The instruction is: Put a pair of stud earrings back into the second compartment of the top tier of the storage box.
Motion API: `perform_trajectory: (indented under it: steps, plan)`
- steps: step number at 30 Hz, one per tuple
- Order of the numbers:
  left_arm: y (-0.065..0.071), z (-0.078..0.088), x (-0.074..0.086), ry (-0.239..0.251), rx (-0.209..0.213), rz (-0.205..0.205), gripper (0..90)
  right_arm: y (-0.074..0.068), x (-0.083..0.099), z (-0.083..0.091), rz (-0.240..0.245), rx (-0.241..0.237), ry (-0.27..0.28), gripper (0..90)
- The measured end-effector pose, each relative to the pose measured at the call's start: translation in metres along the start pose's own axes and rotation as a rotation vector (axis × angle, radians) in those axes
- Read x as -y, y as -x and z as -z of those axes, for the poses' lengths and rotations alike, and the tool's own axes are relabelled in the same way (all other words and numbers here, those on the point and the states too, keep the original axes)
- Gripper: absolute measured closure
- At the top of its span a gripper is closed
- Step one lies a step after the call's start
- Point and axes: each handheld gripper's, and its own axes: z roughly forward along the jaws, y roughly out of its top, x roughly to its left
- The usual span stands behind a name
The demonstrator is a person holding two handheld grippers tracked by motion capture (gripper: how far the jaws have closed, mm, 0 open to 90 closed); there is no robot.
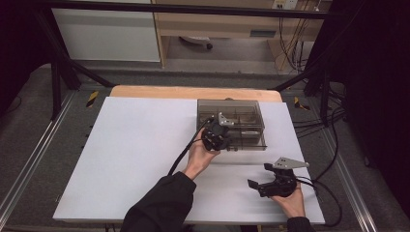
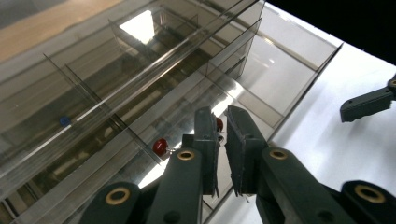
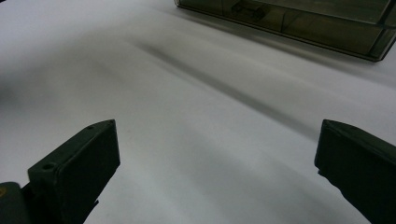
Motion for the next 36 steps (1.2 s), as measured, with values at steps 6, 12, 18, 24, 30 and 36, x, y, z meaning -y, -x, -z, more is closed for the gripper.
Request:
perform_trajectory:
  steps: [6,12,18,24,30,36]
  plan:
    - [0.001,-0.001,0.000,-0.001,0.002,-0.005,77.8,0.000,0.000,0.000,-0.005,0.000,-0.001,0.6]
    - [-0.003,0.017,0.000,0.038,0.011,-0.001,62.4,0.000,0.000,0.000,-0.001,0.000,-0.002,0.6]
    - [-0.010,0.040,0.010,0.071,0.008,-0.010,46.9,0.000,0.000,0.000,-0.005,0.003,0.000,0.6]
    - [-0.023,0.063,0.024,0.090,-0.001,-0.010,34.4,0.000,0.000,-0.001,-0.003,0.005,-0.002,0.6]
    - [-0.039,0.083,0.044,0.106,-0.007,-0.001,23.5,0.000,0.000,0.000,-0.007,0.005,-0.001,0.6]
    - [-0.056,0.102,0.071,0.124,-0.042,0.012,13.1,0.000,0.000,-0.001,-0.005,0.006,-0.001,0.6]
